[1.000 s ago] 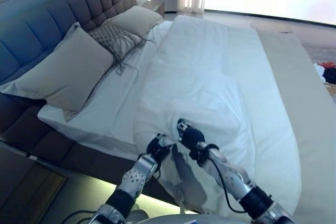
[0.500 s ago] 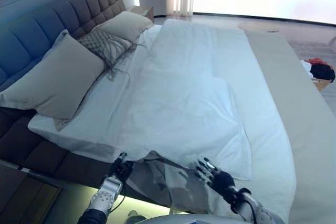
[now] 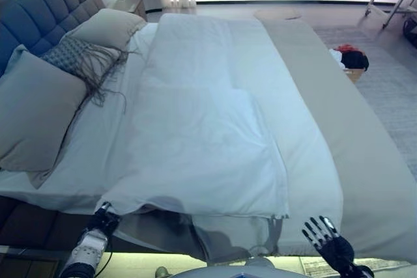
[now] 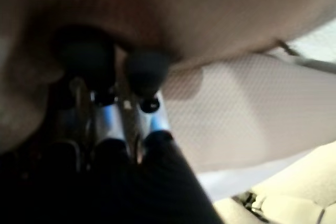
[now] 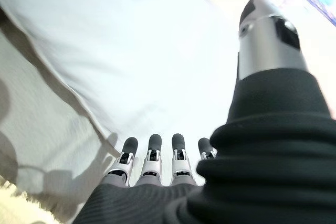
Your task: Make the bed neatly
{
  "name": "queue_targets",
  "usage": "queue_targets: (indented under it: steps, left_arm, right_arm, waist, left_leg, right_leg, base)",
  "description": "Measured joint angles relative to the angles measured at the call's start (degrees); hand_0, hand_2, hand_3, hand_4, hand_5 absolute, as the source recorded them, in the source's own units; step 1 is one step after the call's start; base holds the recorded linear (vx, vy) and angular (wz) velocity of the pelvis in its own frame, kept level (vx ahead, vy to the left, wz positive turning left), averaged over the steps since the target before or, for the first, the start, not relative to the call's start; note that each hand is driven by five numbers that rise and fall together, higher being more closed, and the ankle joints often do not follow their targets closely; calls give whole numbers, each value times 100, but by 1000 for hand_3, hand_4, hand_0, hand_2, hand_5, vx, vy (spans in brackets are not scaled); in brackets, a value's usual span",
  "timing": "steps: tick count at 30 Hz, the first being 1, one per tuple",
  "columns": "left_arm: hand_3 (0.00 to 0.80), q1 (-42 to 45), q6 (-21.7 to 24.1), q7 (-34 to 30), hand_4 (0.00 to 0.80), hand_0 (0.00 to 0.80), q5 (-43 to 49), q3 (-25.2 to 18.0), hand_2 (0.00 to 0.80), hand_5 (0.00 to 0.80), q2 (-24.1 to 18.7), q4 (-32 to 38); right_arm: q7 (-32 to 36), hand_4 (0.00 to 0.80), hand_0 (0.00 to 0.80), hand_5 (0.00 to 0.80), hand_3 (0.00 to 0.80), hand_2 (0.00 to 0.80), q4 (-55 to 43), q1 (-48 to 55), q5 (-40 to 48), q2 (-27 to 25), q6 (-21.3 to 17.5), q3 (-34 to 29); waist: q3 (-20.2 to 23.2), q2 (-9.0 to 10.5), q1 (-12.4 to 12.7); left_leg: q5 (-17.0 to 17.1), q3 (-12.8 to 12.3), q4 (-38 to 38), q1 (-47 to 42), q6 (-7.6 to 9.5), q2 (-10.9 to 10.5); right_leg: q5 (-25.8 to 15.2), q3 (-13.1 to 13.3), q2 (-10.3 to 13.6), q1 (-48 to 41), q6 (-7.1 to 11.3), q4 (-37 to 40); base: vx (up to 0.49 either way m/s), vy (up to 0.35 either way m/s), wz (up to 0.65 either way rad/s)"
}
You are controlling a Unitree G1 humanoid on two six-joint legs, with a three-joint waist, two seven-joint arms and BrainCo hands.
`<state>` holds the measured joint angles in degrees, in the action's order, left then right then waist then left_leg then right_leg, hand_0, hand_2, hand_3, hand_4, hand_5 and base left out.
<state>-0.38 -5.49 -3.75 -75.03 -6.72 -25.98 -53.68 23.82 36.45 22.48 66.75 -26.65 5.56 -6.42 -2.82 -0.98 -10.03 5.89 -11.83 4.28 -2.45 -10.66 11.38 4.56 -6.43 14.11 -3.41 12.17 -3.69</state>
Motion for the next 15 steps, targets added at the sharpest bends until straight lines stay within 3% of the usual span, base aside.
queue_targets:
  steps: [4, 8, 11, 15]
  left_arm:
    - [800, -40, -108, -10, 800, 800, 18, -160, 800, 800, -34, -73]
    - [800, -388, -391, -108, 800, 800, 75, -611, 800, 800, -296, -912]
    - [800, -473, -441, -179, 800, 800, 74, -631, 800, 800, -535, -1112]
    - [800, -456, -519, -464, 800, 800, 122, -652, 800, 800, -554, -1093]
  right_arm:
    - [294, 0, 0, 0, 0, 0, 316, 18, 147, 221, -26, -249]
    - [488, 0, 0, 0, 0, 0, 464, -68, 147, 256, -29, -255]
    - [542, 0, 0, 0, 0, 0, 460, -85, 147, 301, -30, -280]
    - [577, 0, 0, 0, 0, 0, 414, -90, 145, 443, -20, -336]
  waist:
    - [-16, -25, -7]
    - [-41, -21, -16]
    - [-70, -3, -19]
    - [-82, 24, -8]
  left_leg:
    - [-13, -29, 4, -6, -2, -26]
    - [-37, -77, 3, -97, -26, -59]
    - [-98, -99, -45, -109, 21, -124]
    - [-179, -143, -124, -99, 113, -314]
  right_leg:
    - [-7, 24, 17, 9, 9, 25]
    - [-14, 59, 71, -22, 23, 25]
    - [-27, 60, 153, -10, 52, 1]
    - [-60, 73, 333, -6, 144, 4]
  base:
    - [52, 158, -3]
    - [79, 195, -8]
    - [42, 191, -7]
    - [-23, 136, -4]
